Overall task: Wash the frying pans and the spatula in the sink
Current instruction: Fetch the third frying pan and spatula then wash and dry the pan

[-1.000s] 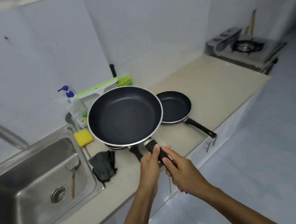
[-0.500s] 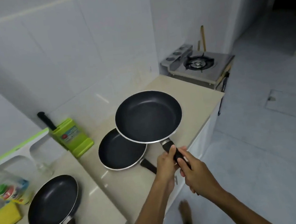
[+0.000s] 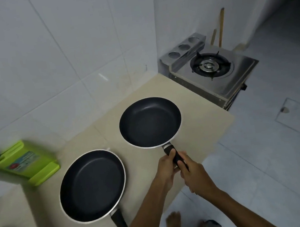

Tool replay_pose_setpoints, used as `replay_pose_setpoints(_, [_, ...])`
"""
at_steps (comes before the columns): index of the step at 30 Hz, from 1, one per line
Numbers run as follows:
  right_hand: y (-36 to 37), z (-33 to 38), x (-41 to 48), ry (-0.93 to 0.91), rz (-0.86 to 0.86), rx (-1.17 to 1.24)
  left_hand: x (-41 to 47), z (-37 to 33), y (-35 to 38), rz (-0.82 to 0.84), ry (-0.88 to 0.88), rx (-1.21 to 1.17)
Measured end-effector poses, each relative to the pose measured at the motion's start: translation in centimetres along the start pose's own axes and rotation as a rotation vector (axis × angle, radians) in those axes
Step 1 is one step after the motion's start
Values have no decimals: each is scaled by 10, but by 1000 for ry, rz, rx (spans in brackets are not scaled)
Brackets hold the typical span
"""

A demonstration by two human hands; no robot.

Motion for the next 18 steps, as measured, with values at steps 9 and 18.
replay_pose_setpoints(9, [-32, -63, 106, 18, 131, -50, 103, 1, 22, -159, -85, -35])
replay_pose_setpoints(18, [-49, -93, 149, 5, 251, -72, 139, -1, 39, -281, -86, -41])
Point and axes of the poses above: each hand's wrist, its own x-axis towards the middle knuckle, its own y-axis out of the palm, z = x × y, the point moved 10 cm from there along x, towards the middle knuckle, and after that the axes turned 11 degrees about x, right-handed, at the moved point
